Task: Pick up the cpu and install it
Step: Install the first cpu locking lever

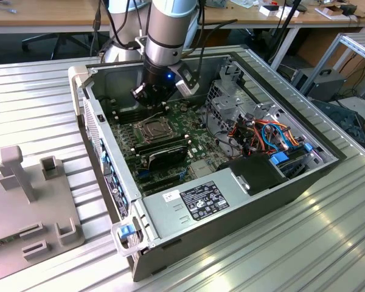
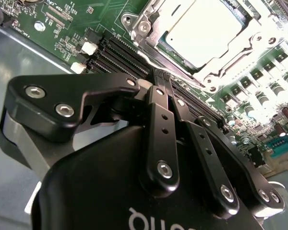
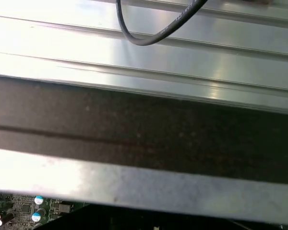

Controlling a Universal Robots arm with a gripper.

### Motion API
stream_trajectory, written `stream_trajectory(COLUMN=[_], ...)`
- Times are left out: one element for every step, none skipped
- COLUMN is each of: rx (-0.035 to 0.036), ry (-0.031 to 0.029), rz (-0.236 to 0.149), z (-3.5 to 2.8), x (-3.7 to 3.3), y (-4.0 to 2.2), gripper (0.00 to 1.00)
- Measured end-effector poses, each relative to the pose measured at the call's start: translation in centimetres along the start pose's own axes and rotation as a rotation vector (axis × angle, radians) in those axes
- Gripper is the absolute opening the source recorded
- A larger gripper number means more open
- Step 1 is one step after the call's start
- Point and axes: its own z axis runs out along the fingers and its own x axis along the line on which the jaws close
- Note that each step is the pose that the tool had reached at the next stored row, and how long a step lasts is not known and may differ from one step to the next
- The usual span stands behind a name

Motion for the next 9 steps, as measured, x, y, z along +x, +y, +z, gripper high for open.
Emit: stream_trajectory(rx=[0.0001,0.0,-0.0001,-0.0002,-0.0001,0.0001,0.0,0.0,0.0002], ry=[0.0,0.0,-0.0002,-0.0002,0.0,0.0001,0.0001,-0.0002,-0.0006], rz=[0.0,0.0,0.0,0.0,0.0,0.0,0.0,0.0,0.0], z=[-0.11,-0.2,-0.24,-0.24,-0.26,-0.27,-0.27,-0.27,-0.29], x=[0.0,-0.01,-0.01,-0.01,-0.01,-0.01,-0.01,0.01,0.05], y=[0.01,0.02,0.02,0.02,0.02,0.02,0.02,0.02,0.03], gripper=[0.11,0.11,0.11,0.11,0.11,0.11,0.11,0.11,0.11])
